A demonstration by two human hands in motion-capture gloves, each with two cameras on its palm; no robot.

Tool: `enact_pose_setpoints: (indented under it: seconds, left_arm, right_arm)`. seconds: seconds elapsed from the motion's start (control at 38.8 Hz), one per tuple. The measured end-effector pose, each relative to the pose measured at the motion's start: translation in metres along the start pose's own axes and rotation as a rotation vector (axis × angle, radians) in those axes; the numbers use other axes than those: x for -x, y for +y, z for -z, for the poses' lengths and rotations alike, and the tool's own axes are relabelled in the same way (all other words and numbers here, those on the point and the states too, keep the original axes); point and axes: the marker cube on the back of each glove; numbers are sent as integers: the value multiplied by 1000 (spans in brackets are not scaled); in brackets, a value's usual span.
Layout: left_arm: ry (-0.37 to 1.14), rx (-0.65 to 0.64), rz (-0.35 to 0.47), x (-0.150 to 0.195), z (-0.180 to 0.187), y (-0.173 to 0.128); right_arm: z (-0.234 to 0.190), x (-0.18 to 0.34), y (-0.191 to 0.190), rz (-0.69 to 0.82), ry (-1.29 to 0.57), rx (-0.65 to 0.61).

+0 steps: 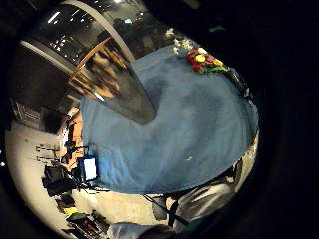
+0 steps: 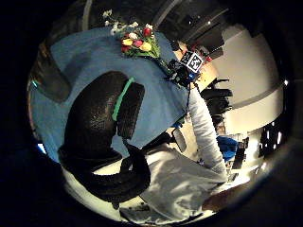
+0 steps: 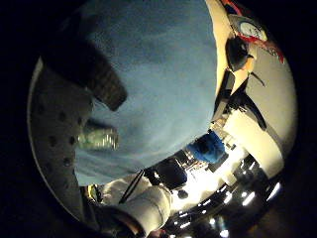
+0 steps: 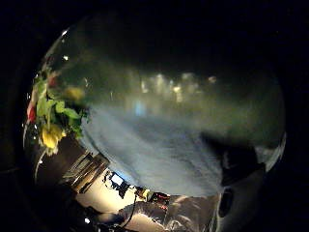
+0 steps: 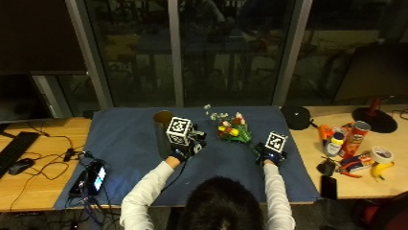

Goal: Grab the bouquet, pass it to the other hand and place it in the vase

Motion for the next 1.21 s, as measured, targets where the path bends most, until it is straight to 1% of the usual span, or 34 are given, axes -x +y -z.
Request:
enact_pose_setpoints:
  seconds: [0.1,0.18,0.23,0.34,0.44,0.49,0.57,0.64,0.7,0.8,0.85,0.9,1.01,1.11,1.21]
  left_arm:
    - [3,24,5,2,3,4]
    - [27,94,3,2,2,10]
    - [46,160,-1,2,2,15]
    - [68,232,-14,1,3,22]
    - [59,231,1,5,2,18]
    - [65,221,12,6,5,14]
    - [110,207,38,9,12,5]
    - [194,216,69,9,20,-6]
    - [265,243,79,6,29,-10]
    - [397,321,50,-8,50,-16]
    - [459,349,44,-13,57,-22]
    - [534,363,49,-17,63,-30]
    - [718,361,68,-25,70,-47]
    - [884,346,88,-34,72,-66]
    - [1070,290,91,-48,74,-83]
  right_arm:
    - [6,-5,2,-25,-29,-22]
    - [14,-8,-1,-2,-62,-73]
    - [19,-9,-3,1,-98,-156]
    - [29,-8,-3,-8,-125,-394]
    - [39,-15,0,-75,-152,-499]
    - [49,-10,0,-36,-211,-562]
    - [70,7,8,79,-350,-634]
    - [88,27,27,198,-500,-615]
    - [99,38,41,252,-590,-586]
    - [116,52,69,199,-699,-501]
    - [126,62,80,233,-762,-519]
    - [133,76,81,306,-840,-553]
    - [142,106,79,497,-1005,-556]
    - [147,135,104,633,-1090,-532]
    - [143,162,127,720,-1129,-554]
